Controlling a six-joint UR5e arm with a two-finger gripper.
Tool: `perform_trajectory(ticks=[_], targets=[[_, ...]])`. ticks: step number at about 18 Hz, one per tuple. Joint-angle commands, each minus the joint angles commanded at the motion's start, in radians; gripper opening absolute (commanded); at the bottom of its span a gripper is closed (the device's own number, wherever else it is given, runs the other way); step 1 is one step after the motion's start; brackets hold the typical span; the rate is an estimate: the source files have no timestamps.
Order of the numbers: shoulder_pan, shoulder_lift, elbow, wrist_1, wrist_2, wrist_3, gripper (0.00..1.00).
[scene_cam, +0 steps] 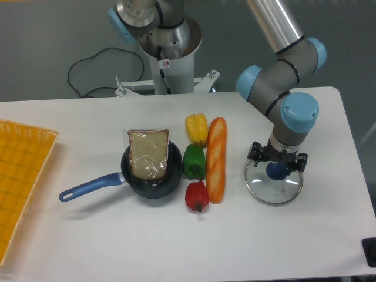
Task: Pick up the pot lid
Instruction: 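Close the gripper around the blue knob of the glass lid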
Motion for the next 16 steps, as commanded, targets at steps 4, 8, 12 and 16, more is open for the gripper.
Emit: perform_trajectory(ticks=[4,8,12,16], targets=[[0.002,-0.002,0.0,0.0,0.0,-0.003,1.0],[0.011,-0.002,0.002,0.0,-0.003,-0.003,1.0],[0.012,-0.003,0.005,0.0,-0.005,-0.005,1.0],[0.014,-0.009,0.008,0.0,-0.005,-0.011,1.0]])
